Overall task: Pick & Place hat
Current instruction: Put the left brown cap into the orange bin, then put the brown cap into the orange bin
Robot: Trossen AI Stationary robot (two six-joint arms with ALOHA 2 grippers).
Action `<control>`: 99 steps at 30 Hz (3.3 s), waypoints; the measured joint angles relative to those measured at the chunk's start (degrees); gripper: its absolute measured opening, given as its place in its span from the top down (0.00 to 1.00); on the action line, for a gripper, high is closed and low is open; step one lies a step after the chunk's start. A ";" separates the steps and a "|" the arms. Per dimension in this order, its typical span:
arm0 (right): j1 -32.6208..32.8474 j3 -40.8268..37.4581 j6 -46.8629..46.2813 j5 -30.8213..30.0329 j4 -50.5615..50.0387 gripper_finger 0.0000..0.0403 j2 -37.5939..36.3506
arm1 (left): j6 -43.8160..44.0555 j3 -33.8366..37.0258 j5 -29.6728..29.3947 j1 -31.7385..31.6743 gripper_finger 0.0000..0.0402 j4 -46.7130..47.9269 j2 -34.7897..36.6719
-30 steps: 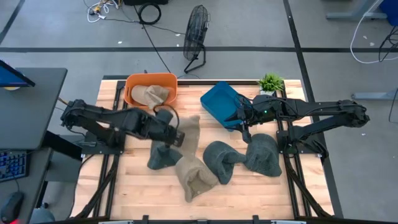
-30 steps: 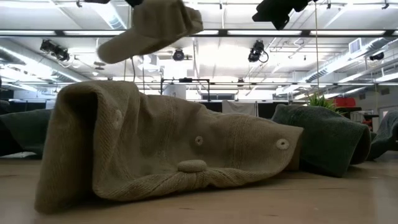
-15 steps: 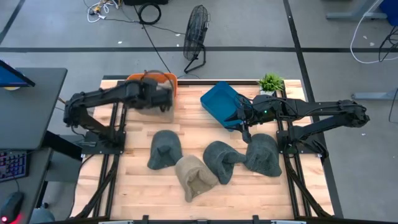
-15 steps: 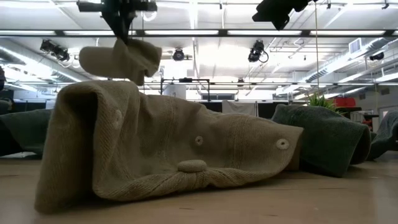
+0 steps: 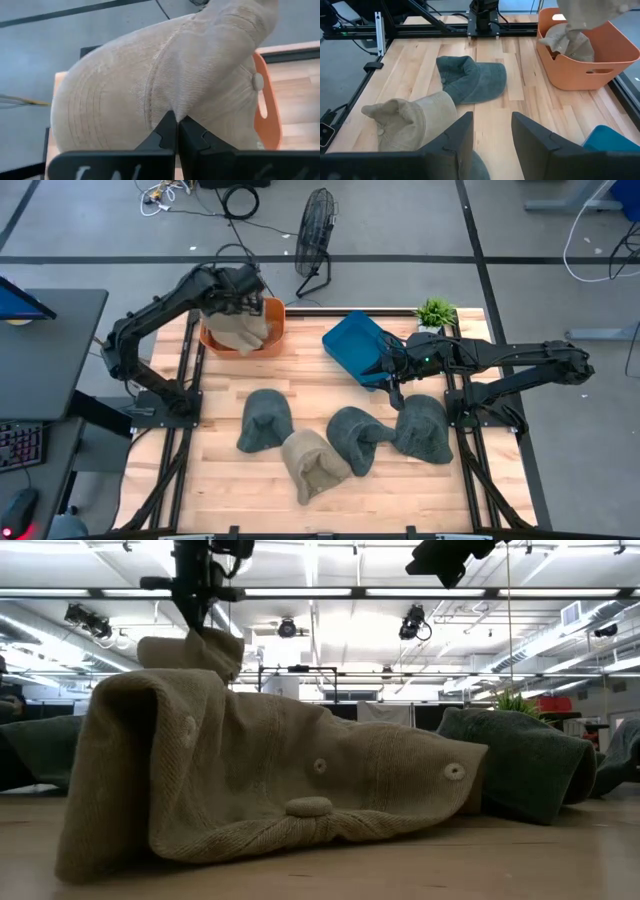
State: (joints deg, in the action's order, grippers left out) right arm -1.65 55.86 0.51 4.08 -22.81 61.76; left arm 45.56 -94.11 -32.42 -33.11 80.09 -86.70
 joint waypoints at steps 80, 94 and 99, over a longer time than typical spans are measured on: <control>0.02 0.00 -3.04 -0.15 2.92 0.66 -1.30 | -27.94 -11.56 13.26 8.84 0.59 4.24 -12.88; 4.53 0.02 -3.37 -0.18 -5.20 0.66 -8.94 | -12.09 5.82 14.11 31.72 0.59 -8.57 7.90; 5.31 0.02 -3.99 -0.17 -5.70 0.66 -8.52 | -9.23 13.71 14.16 38.50 0.59 -17.74 9.26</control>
State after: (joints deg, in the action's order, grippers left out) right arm 3.66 55.88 -3.47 3.90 -28.51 53.23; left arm 36.34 -80.39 -18.25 5.38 62.36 -77.45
